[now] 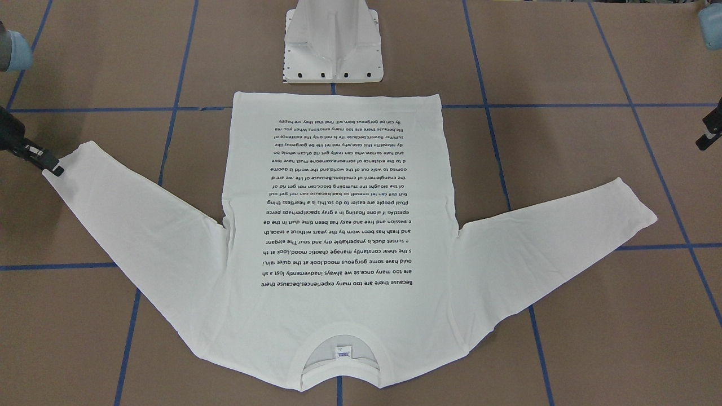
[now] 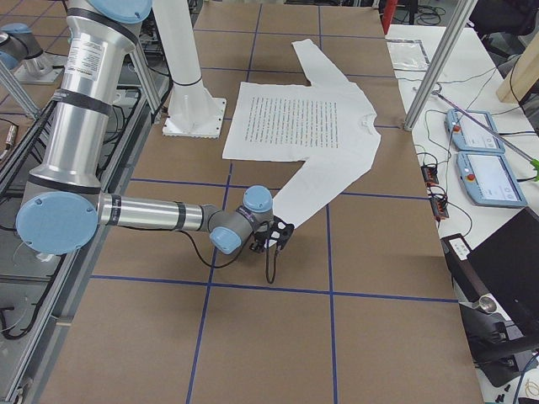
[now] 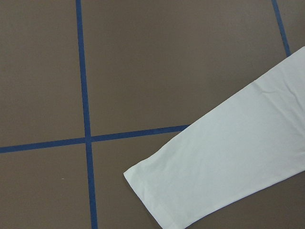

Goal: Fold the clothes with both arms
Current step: 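Lower the right gripper to the sleeve cuff nearest it and grasp it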

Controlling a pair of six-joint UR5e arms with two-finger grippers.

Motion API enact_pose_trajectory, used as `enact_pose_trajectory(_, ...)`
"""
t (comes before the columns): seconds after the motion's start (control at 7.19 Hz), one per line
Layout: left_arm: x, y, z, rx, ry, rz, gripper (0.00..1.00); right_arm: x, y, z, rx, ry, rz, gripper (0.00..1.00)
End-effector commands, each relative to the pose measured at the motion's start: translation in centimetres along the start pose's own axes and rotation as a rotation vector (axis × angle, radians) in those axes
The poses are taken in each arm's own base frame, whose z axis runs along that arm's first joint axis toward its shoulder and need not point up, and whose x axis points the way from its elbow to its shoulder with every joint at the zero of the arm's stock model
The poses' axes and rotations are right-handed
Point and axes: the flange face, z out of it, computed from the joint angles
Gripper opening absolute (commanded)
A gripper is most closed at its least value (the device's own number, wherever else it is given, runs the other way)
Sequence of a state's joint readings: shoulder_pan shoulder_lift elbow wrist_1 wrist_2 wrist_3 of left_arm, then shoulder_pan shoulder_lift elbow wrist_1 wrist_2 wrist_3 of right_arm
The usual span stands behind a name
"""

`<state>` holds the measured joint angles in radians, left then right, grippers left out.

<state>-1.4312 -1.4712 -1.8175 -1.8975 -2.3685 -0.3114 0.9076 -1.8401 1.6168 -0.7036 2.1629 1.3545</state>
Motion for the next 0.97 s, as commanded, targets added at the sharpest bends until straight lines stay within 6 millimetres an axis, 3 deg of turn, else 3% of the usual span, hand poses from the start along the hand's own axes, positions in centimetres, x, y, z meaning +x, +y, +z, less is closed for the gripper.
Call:
enact_pose_trajectory(0.0,0.1,0.1,-0.1,0.001,0.0,-0.002,0.99,-0.3,0.3,-0.6,-0.014,-0.013,0.0,0.0)
enact_pose_trajectory(0.14,0.4,0.0,-0.3,0.006,0.002,0.004,0.99,-1.8,0.9,-1.8,-0.035,-0.032,-0.006,0.0)
enact_pose_trajectory(0.56,0.8,-0.1,-0.9,0.015,0.004,0.01,0.99,-2.7,0.9,-2.9,-0.032,-0.033,0.006,0.0)
enact_pose_trajectory(0.7,1.0,-0.1,-0.9,0.016,0.005,0.013,0.99,-5.2,1.3,-4.5,-0.027,-0.056,0.021,0.0)
enact_pose_trajectory(0.83,1.1,-0.1,-1.1,0.02,0.006,0.014,0.99,-10.2,1.9,-6.8,-0.026,-0.078,0.052,0.0)
